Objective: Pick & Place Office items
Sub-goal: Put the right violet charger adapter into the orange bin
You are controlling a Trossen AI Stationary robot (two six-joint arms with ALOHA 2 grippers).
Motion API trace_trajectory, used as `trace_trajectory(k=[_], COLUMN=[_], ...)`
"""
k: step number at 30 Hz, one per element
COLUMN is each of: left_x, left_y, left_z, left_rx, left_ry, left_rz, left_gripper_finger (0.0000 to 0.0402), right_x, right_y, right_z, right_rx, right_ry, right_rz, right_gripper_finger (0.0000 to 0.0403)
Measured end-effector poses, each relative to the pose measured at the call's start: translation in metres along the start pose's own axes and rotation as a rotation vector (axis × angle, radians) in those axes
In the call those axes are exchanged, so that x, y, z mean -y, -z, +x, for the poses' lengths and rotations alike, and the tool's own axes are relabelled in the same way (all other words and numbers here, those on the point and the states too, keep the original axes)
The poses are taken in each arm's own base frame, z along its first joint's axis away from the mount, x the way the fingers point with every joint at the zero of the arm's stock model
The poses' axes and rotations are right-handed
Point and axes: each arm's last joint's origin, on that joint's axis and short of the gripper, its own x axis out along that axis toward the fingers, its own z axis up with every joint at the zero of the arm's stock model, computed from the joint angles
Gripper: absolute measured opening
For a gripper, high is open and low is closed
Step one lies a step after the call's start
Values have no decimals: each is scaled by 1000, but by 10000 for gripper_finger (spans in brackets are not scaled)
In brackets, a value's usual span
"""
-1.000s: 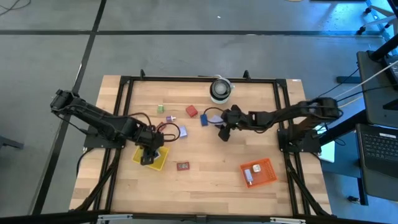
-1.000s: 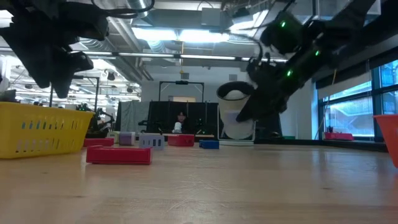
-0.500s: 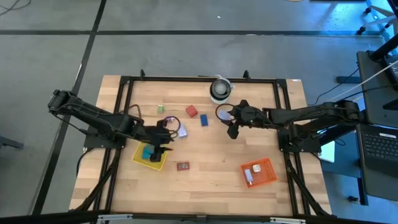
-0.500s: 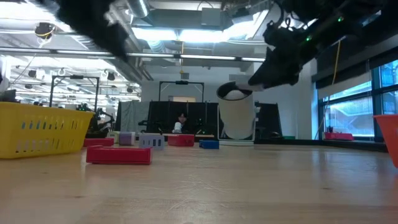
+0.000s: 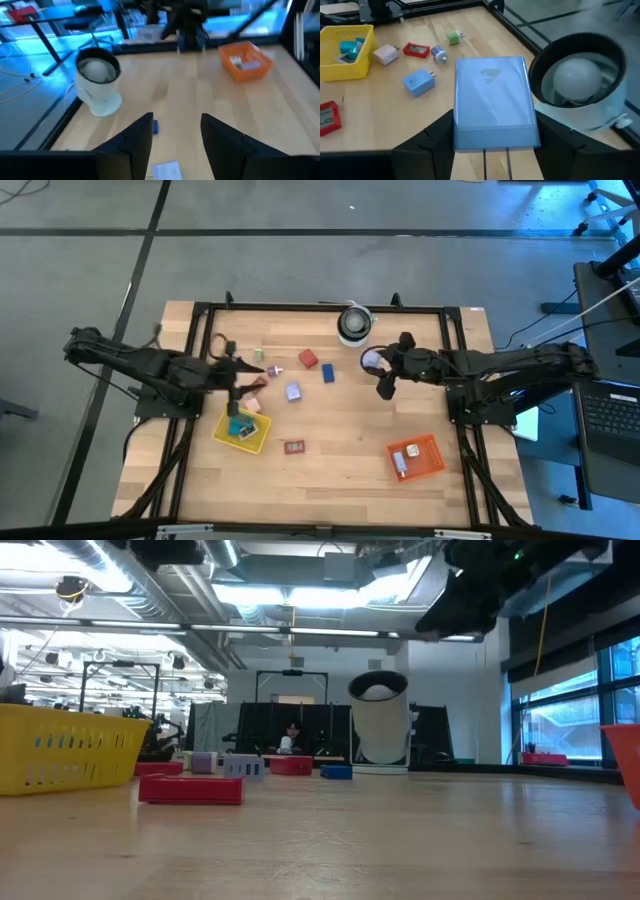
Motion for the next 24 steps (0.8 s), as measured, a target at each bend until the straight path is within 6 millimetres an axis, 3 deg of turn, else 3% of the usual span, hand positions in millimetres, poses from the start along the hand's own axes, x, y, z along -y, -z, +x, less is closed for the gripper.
trace_trajectory(k=[6,12,17,24], left_x=[-13,-12,-8,-6], left_y=[27,53,63,64], left_z=[-18,-14,-8,-5], left_rx=[115,273,334,338], left_ry=[-75,-26,21,25], left_rz=[-133,-290,-285,-287], left_gripper_finger=[176,196,200,199], right_x=[5,5,0,-13], right_y=[-3,-8,-10,3], right_z=[-21,-35,-42,-51], right_rx=[-61,-79,-98,-216], right_ry=[19,7,-26,-171], right_rz=[-29,-34,-66,-129], right_gripper_finger=[212,212,212,212])
